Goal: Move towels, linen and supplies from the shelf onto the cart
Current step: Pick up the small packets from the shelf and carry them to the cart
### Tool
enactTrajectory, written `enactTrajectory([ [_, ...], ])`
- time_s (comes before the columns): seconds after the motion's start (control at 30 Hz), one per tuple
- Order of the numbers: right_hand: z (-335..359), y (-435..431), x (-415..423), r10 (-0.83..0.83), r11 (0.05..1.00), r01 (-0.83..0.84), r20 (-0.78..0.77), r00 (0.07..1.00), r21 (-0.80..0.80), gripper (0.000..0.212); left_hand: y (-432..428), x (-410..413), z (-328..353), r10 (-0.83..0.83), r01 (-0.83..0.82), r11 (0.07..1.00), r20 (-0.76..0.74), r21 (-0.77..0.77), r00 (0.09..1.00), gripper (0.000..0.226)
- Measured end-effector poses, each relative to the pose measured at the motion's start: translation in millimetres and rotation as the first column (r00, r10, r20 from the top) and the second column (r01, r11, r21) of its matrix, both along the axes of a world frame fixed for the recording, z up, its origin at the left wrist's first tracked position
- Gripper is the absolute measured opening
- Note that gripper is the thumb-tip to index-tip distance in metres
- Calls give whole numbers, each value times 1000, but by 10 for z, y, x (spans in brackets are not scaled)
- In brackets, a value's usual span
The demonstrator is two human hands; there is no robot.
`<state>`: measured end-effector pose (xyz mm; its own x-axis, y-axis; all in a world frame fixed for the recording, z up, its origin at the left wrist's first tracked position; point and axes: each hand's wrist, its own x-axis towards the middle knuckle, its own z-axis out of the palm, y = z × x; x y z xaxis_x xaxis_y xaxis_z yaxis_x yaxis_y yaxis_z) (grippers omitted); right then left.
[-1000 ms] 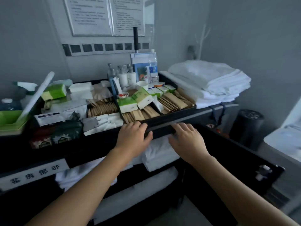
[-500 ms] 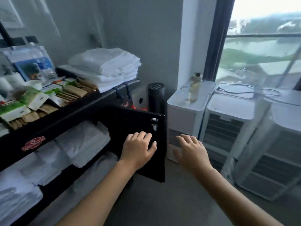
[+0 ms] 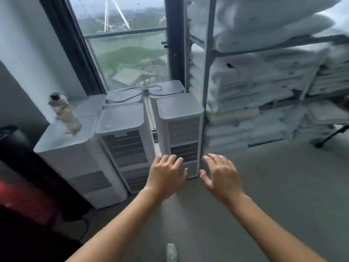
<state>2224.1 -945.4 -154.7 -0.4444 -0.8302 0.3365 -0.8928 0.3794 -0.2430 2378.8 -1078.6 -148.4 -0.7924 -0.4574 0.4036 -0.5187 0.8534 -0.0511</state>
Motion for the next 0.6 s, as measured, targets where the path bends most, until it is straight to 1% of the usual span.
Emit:
enactTrajectory([
  [0.1,-72,277,-656,-185,983,185,-22,982,-7,54,-27,-911,-48,-177,177,984,-13,22,984,35],
  [0.23,-48,568,-1454,-415,909,416,-56,908,11,55,12,-2057,-43,-431,432,901,-37,35,902,46],
  [0.33,57,821,-1951,-576,816,578,-66,814,8,53,97,-2879,9,-573,576,817,-74,32,817,45],
  [0.43,184,1143,-2345,-708,704,710,-93,700,-16,49,321,-3646,71,-702,706,708,-85,29,707,46],
  [0.53,278,1542,-2636,-810,579,815,-126,572,-24,50,702,-4245,177,-798,800,599,-72,26,599,47],
  [0.6,314,1789,-2812,-853,509,861,-138,503,-12,49,976,-4590,237,-842,845,534,-71,22,535,48],
])
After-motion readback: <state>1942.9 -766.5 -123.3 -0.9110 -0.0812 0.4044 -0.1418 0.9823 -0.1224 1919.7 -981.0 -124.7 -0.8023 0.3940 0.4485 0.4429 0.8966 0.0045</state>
